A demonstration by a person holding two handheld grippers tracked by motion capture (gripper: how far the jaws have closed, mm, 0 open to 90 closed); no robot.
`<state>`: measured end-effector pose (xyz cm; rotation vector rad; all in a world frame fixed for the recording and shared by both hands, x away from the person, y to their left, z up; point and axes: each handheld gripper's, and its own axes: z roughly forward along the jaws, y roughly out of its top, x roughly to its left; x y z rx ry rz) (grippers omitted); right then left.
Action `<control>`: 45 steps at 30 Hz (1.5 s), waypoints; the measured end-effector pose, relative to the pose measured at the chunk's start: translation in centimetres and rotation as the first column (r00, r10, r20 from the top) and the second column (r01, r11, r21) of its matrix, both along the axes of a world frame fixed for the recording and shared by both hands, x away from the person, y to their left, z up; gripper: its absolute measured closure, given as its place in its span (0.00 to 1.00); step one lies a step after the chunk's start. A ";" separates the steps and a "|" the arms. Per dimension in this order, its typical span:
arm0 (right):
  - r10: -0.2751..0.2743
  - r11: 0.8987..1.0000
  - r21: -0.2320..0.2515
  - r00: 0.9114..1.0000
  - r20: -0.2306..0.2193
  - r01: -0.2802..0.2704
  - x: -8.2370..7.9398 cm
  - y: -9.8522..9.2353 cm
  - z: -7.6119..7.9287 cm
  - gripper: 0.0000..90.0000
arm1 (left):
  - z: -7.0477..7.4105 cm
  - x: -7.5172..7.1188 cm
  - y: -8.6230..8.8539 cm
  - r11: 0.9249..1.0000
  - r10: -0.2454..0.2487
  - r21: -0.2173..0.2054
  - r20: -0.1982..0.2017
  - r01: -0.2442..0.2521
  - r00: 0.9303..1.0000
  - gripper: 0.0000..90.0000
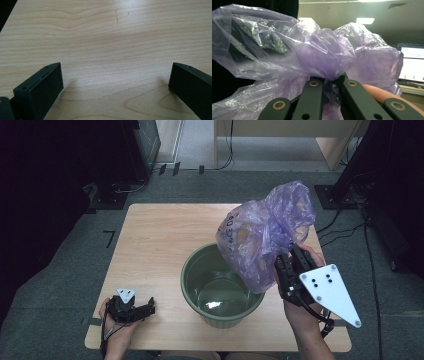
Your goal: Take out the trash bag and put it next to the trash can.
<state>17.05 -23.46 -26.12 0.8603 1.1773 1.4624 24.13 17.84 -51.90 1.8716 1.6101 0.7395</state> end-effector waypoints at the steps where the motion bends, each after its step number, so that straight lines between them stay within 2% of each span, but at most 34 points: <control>1: 0.000 1.000 0.000 1.000 0.000 0.000 0.0 0.0 0.0 1.00 | 0.0 0.0 0.0 1.000 0.001 -0.004 -0.003 -0.001 1.000 0.00; 5: -0.019 1.000 -0.001 1.000 0.006 0.019 0.0 -0.8 0.3 1.00 | -0.1 0.3 0.3 0.999 0.002 -0.045 -0.022 -0.003 1.000 0.00; 14: -0.067 0.997 0.028 0.998 0.010 0.067 -0.3 -3.4 1.0 1.00 | -0.1 0.4 0.2 0.999 -0.005 -0.042 -0.022 0.004 1.000 0.00; 15: -0.088 0.996 0.032 0.996 0.009 0.087 -0.4 -4.3 0.9 1.00 | -0.1 0.4 0.1 0.999 -0.003 -0.044 -0.021 0.002 1.000 0.00; 17: -0.095 0.995 0.034 0.995 0.007 0.095 -0.4 -4.6 0.9 1.00 | -0.1 0.5 0.1 0.999 -0.002 -0.044 -0.021 0.001 1.000 0.00; 20: -0.136 0.990 0.025 0.991 0.006 0.136 -0.3 -5.7 0.4 1.00 | -0.1 0.5 0.1 0.999 -0.002 -0.043 -0.021 0.001 1.000 0.00; 21: -0.166 0.986 0.017 0.986 -0.001 0.166 -0.2 -6.4 -0.3 1.00 | -0.1 0.5 0.1 0.999 -0.003 -0.043 -0.022 0.002 1.000 0.00; 23: -0.170 0.985 0.020 0.986 -0.007 0.170 -0.1 -6.6 -0.6 1.00 | -0.1 0.6 0.0 0.999 -0.004 -0.043 -0.022 0.003 1.000 0.00; 31: -0.227 0.973 0.018 0.970 -0.084 0.229 1.5 -8.1 -4.3 1.00 | -0.1 0.6 0.0 0.999 -0.008 -0.042 -0.023 0.007 1.000 0.00; 36: -0.235 0.971 0.020 0.963 -0.129 0.240 2.9 -8.3 -6.3 1.00 | -0.1 0.7 0.0 0.999 -0.012 -0.044 -0.023 0.011 1.000 0.00; 39: -0.245 0.969 -0.014 0.959 -0.143 0.245 4.0 -8.1 -7.9 1.00 | -0.1 0.7 0.0 0.999 -0.012 -0.044 -0.023 0.011 1.000 0.00; 45: -0.227 0.973 -0.012 0.950 -0.214 0.230 5.9 -7.5 -11.4 1.00 | -0.1 0.7 0.0 0.999 -0.016 -0.044 -0.023 0.014 1.000 0.00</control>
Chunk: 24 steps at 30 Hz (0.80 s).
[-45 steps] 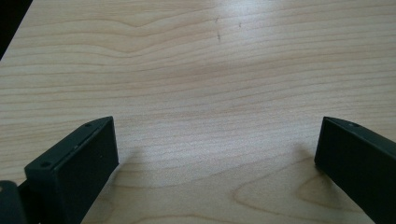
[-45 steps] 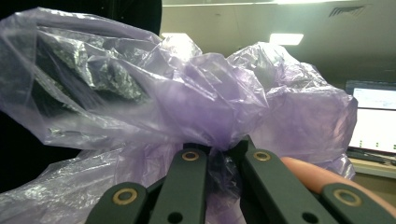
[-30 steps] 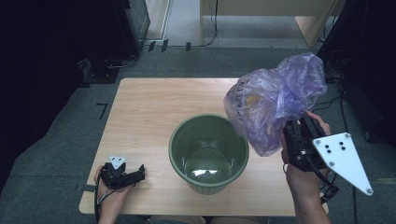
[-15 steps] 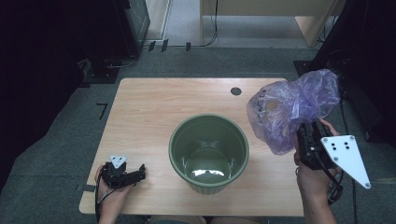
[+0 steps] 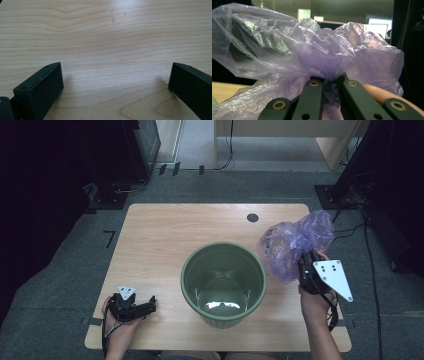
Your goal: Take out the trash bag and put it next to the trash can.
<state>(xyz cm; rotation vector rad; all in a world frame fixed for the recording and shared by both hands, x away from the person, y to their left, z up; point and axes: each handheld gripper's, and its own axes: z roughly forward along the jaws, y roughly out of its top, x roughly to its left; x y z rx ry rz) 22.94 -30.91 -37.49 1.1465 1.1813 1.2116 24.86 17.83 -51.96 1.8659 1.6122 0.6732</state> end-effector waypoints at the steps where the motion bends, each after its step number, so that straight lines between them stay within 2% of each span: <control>1: 0.004 1.000 -0.001 1.000 -0.009 -0.004 0.3 0.2 -0.5 1.00 | 0.0 0.0 0.0 1.000 0.000 0.000 0.000 0.000 1.000 0.00; 4: 0.021 1.000 -0.006 0.999 -0.035 -0.021 1.2 0.8 -1.7 1.00 | 0.0 0.0 0.0 1.000 -0.001 0.000 0.000 0.001 1.000 0.00; 8: 0.056 0.998 -0.002 0.997 -0.048 -0.056 2.4 1.7 -2.5 1.00 | 0.0 0.0 0.0 1.000 -0.001 0.000 0.000 0.001 1.000 0.00; 11: 0.072 0.997 -0.004 0.996 -0.047 -0.072 3.4 2.3 -2.8 1.00 | 0.0 0.0 0.0 1.000 -0.001 0.000 0.000 0.001 1.000 0.00; 12: 0.076 0.997 -0.014 0.995 -0.057 -0.077 4.4 2.9 -2.9 1.00 | 0.0 0.0 0.0 1.000 -0.001 0.000 0.000 0.001 1.000 0.00; 14: 0.077 0.997 -0.018 0.995 -0.058 -0.079 4.8 3.0 -2.9 1.00 | 0.0 0.0 0.0 1.000 -0.001 0.000 0.000 0.001 1.000 0.00; 18: 0.088 0.995 -0.033 0.994 -0.058 -0.090 6.9 4.1 -3.0 1.00 | 0.0 0.0 0.0 1.000 -0.001 0.000 0.000 0.001 1.000 0.00; 21: 0.110 0.994 -0.015 0.993 -0.040 -0.110 8.5 4.5 -3.2 1.00 | 0.0 0.0 0.0 1.000 -0.001 0.000 0.000 0.001 1.000 0.00; 24: 0.158 0.987 0.015 0.987 0.018 -0.159 9.9 5.0 -3.5 1.00 | 0.0 0.0 0.0 1.000 -0.001 0.000 0.000 0.001 1.000 0.00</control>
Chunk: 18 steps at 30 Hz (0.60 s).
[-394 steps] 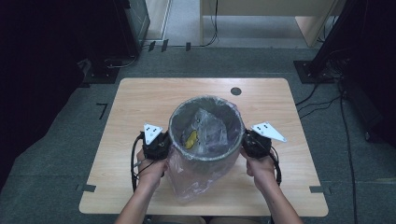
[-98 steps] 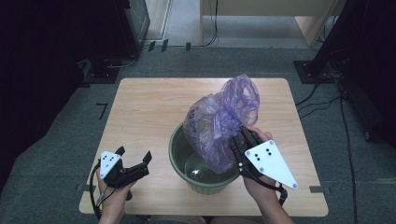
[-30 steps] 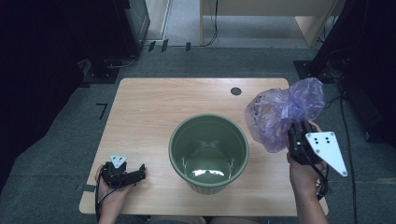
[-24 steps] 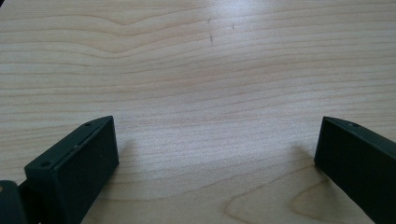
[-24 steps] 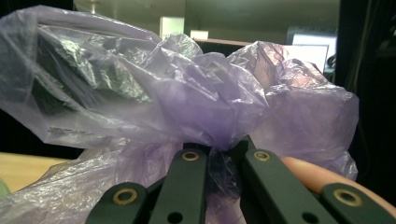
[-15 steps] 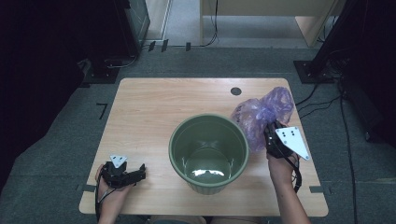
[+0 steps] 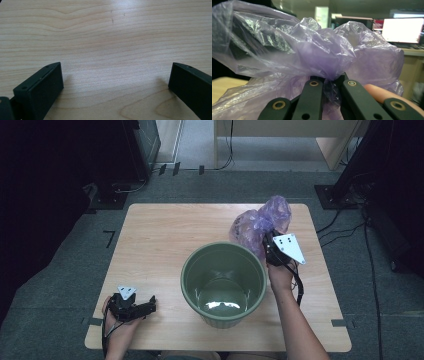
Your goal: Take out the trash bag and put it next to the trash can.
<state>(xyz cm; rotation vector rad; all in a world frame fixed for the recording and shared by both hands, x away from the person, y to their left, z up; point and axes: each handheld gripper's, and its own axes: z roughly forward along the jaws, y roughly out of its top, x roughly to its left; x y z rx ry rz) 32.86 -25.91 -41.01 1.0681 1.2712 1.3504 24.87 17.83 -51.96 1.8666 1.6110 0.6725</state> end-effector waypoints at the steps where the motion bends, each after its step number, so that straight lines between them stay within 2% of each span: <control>1: 0.027 1.000 0.011 0.999 0.022 -0.027 0.3 0.1 -0.2 1.00 | 0.0 0.0 0.0 1.000 0.000 0.000 0.000 0.000 1.000 0.00; 3: 0.068 0.997 0.031 0.997 0.025 -0.069 0.9 0.3 -0.6 1.00 | 0.0 0.0 0.0 1.000 0.000 0.000 0.000 0.000 1.000 0.00; 5: 0.116 0.991 0.070 0.993 -0.021 -0.115 1.5 0.3 -1.9 1.00 | 0.0 0.0 0.0 1.000 0.000 0.000 0.000 0.000 1.000 0.00; 8: 0.114 0.991 0.080 0.987 -0.110 -0.105 1.9 -0.2 -4.1 0.98 | 0.0 0.0 0.0 1.000 0.000 0.000 0.000 0.000 1.000 0.00; 9: 0.120 0.990 0.087 0.983 -0.137 -0.109 1.8 -0.5 -4.7 0.93 | 0.0 0.0 0.0 1.000 0.000 0.000 0.000 0.000 1.000 0.00; 11: 0.135 0.986 0.117 0.975 -0.178 -0.115 1.5 -1.3 -5.5 0.75 | 0.0 0.0 0.0 1.000 0.000 0.000 0.000 0.000 1.000 0.00; 12: 0.149 0.982 0.140 0.971 -0.186 -0.124 1.3 -1.6 -5.7 0.69 | 0.0 0.0 0.0 1.000 0.000 0.000 0.000 0.000 1.000 0.00; 13: 0.170 0.974 0.179 0.967 -0.188 -0.137 1.0 -2.2 -5.9 0.59 | 0.0 0.0 0.0 1.000 0.000 0.000 0.000 0.000 1.000 0.00; 14: 0.174 0.972 0.194 0.965 -0.196 -0.136 0.7 -2.6 -5.9 0.50 | 0.0 0.0 0.0 1.000 0.000 0.000 0.000 0.000 1.000 0.00; 15: 0.169 0.973 0.189 0.963 -0.210 -0.130 0.4 -3.0 -5.9 0.45 | 0.0 0.0 0.0 1.000 -0.001 0.001 0.000 0.001 1.000 0.00; 18: 0.172 0.978 0.162 0.953 -0.251 -0.133 -0.5 -4.0 -5.8 0.37 | 0.0 0.0 0.0 1.000 -0.001 0.000 0.000 0.001 1.000 0.00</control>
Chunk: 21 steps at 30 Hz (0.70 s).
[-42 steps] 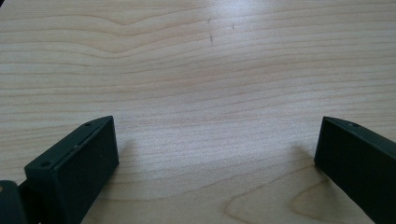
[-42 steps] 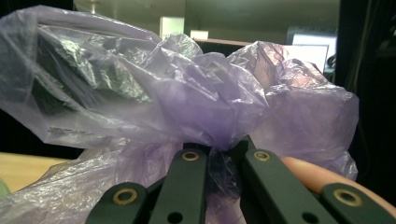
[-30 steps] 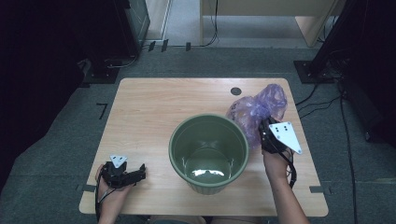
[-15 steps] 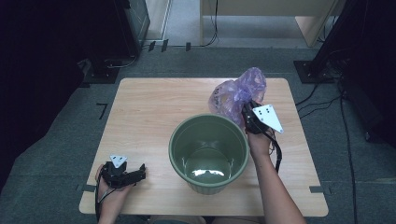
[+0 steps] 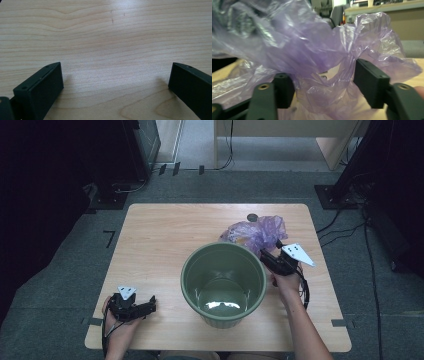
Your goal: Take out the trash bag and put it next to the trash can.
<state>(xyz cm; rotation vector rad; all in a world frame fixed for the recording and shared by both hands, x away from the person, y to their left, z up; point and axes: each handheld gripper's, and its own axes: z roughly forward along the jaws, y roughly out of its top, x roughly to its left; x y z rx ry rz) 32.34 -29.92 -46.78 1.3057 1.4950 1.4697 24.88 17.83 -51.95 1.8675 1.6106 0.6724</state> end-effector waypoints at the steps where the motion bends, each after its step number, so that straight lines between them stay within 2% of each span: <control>1: 0.011 1.000 -0.005 1.000 -0.019 -0.011 -0.4 -0.3 0.0 0.36 | 0.0 0.0 0.0 1.000 0.000 0.000 0.000 0.000 1.000 0.00; 4: 0.027 0.997 -0.076 0.997 -0.079 -0.033 -1.5 -1.2 -0.1 0.34 | 0.0 0.0 0.0 1.000 0.001 -0.002 0.001 -0.001 1.000 0.00; 7: 0.027 0.994 -0.099 0.990 -0.136 -0.041 -2.4 -2.0 -0.5 0.29 | 0.0 0.0 0.0 1.000 0.001 -0.001 0.001 -0.001 1.000 0.00; 13: 0.015 0.994 -0.104 0.982 -0.189 -0.035 -4.0 -3.6 -1.0 0.17 | 0.0 0.0 0.0 1.000 0.000 -0.001 0.001 0.000 1.000 0.00; 15: 0.004 0.993 -0.111 0.980 -0.198 -0.026 -4.6 -4.0 -1.2 0.17 | 0.0 0.0 0.0 1.000 0.000 -0.001 0.002 0.000 1.000 0.00; 18: -0.021 0.989 -0.149 0.976 -0.218 -0.012 -5.7 -4.7 -1.4 0.17 | 0.0 0.0 0.0 1.000 0.001 -0.002 0.001 -0.001 1.000 0.00; 21: -0.020 0.984 -0.176 0.971 -0.238 -0.023 -6.9 -5.3 -1.7 0.17 | 0.0 0.0 0.0 1.000 0.000 -0.001 0.001 0.000 1.000 0.00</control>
